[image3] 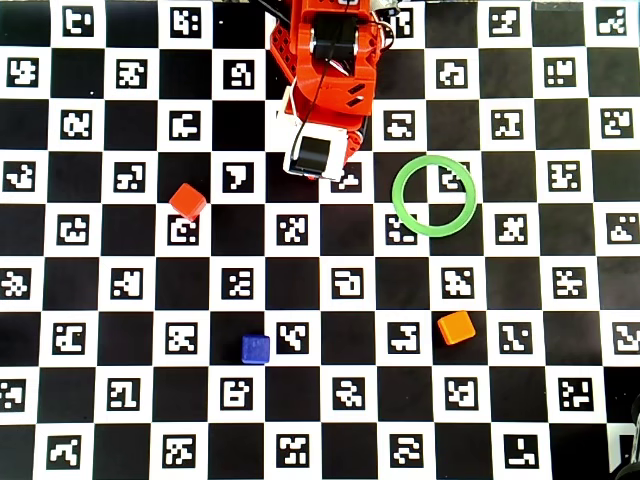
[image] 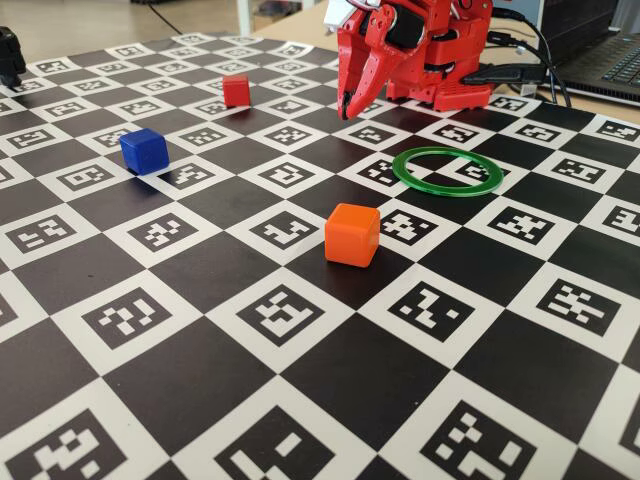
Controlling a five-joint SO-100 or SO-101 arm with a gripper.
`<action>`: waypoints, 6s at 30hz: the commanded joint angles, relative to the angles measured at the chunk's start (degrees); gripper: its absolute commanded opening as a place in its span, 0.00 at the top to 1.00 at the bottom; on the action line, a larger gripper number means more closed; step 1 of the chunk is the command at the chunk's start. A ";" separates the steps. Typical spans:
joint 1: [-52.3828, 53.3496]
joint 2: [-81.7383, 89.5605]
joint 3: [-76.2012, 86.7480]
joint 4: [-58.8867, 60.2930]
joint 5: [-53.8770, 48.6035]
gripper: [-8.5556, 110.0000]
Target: Grab the red cube then put it in the green circle then put the blue cube on top and finally the orange cube on top
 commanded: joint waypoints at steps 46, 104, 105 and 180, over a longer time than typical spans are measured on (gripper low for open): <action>-0.44 2.90 3.16 3.43 -0.35 0.98; -1.58 -21.09 -27.07 2.99 20.04 0.98; -1.05 -23.99 -31.29 3.78 22.15 0.98; 40.43 -89.21 -59.50 -11.95 72.51 0.60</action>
